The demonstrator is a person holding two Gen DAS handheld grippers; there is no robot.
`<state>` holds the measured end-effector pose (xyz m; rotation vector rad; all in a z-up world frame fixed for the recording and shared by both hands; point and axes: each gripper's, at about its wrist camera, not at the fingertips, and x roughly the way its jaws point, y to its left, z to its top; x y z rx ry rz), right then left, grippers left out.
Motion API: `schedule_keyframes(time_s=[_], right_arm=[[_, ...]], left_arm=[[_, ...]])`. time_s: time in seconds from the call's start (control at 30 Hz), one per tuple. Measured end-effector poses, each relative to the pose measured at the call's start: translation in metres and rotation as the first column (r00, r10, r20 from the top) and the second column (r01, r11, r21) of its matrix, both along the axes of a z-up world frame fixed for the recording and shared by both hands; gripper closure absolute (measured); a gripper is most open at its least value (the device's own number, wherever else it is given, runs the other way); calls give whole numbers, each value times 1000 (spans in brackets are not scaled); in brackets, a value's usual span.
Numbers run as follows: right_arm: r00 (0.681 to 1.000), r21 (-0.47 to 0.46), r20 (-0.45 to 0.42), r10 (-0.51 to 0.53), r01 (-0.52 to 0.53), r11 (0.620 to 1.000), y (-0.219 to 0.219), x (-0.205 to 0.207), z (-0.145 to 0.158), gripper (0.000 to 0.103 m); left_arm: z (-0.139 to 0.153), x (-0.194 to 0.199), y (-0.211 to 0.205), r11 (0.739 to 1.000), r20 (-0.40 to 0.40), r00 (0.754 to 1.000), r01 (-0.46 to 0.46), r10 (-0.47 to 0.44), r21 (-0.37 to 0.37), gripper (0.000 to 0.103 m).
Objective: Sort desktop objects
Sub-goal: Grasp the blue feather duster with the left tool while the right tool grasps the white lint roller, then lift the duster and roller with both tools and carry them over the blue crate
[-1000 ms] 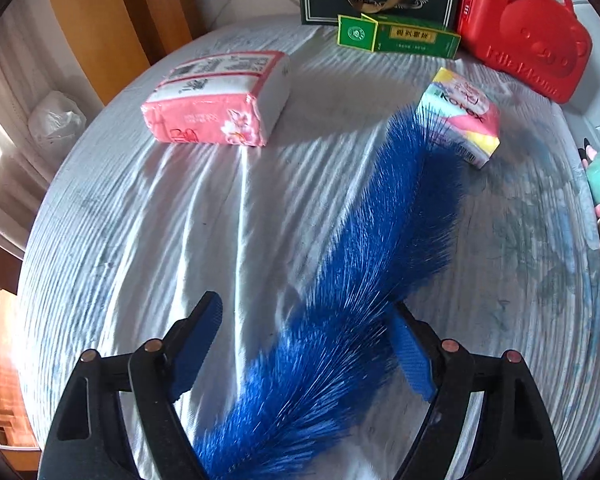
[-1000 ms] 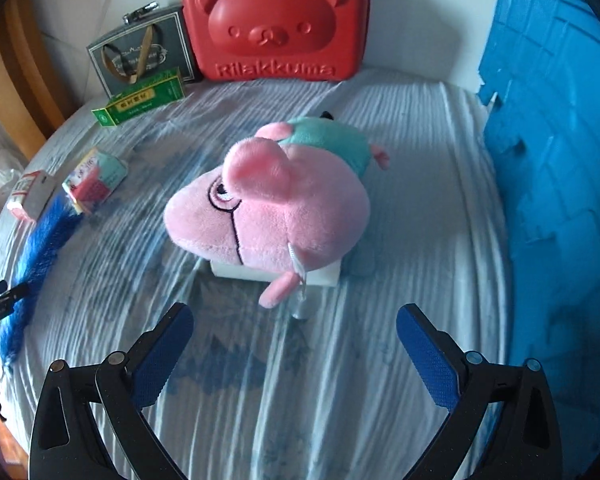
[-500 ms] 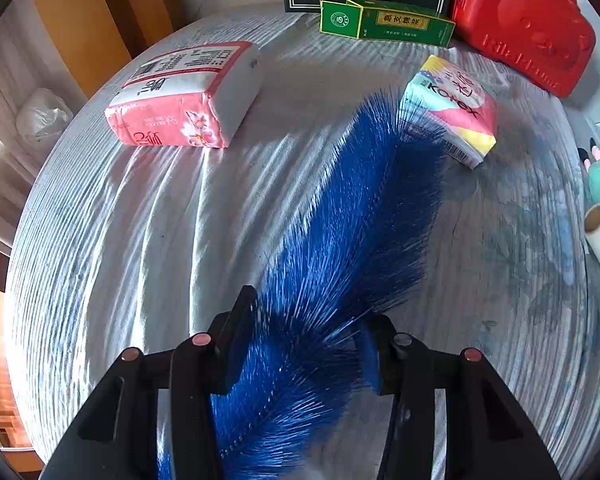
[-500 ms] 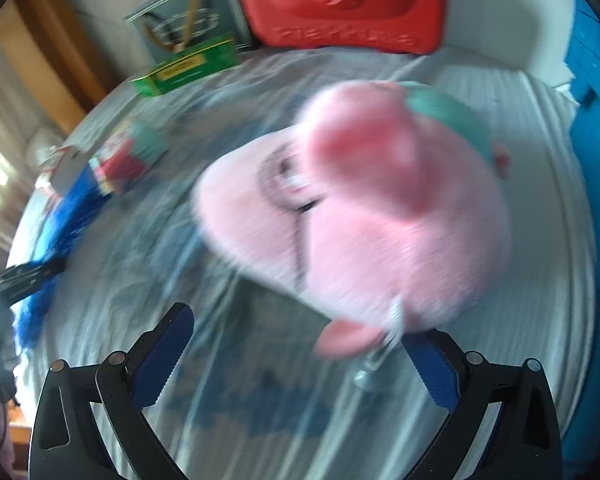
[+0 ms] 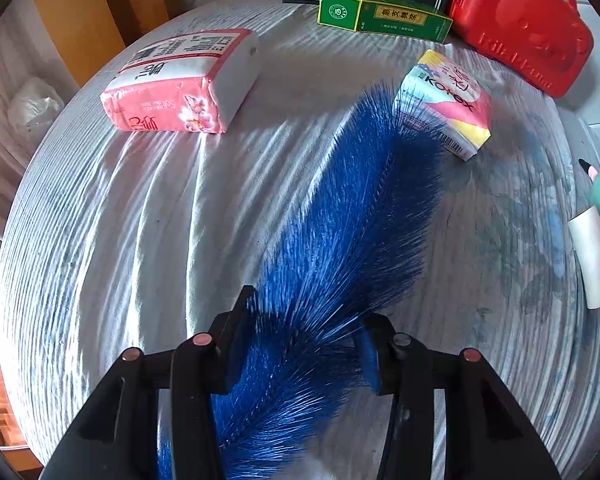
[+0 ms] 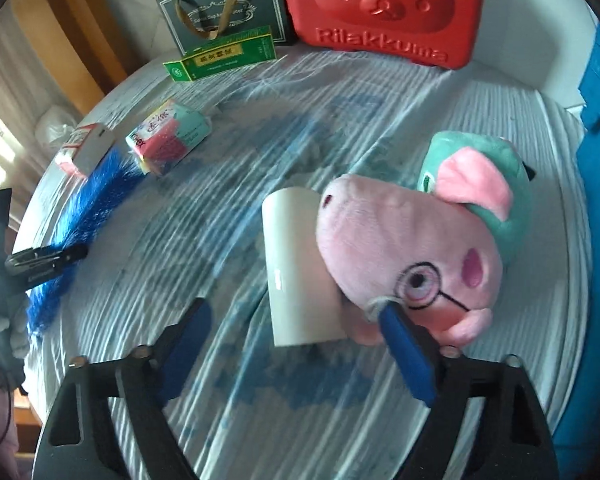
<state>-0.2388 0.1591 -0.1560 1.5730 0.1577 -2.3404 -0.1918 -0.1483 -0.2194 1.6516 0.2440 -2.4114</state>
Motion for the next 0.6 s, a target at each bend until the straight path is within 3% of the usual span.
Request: schedule_keyframes(time_s=[0.2,0.27,0.33,0.43,0.5,0.6], right_arm=[[999,121,34,20,-24,992,-28,-14,-23,27],[997,129,75,5,-14,992,-29,-17,-34,41],[993,109,116,-17,4,994,-25,-18,-46,44],[994,113,109,-30,17,993,-20,-13,-53,44],[993,105,114,-34,22,994,-17,-13,-53,43],[994,109,105,-38,26,994,-15,-15,-50,42]], left_arm=[[13,10,6,999,-12,1000,15,-15,-32,74],[7,13,4,999,11,1000,15,-14,-40,74],[2,19,-2,999,7,1000,0,0,-35,73],[1,29,-7,1000,20,1000,-7,7,-21,65],[1,36,-10,999,31,999,-5,6,-43,46],[5,46,-13,998,27,1000,-6,8,-63,45]])
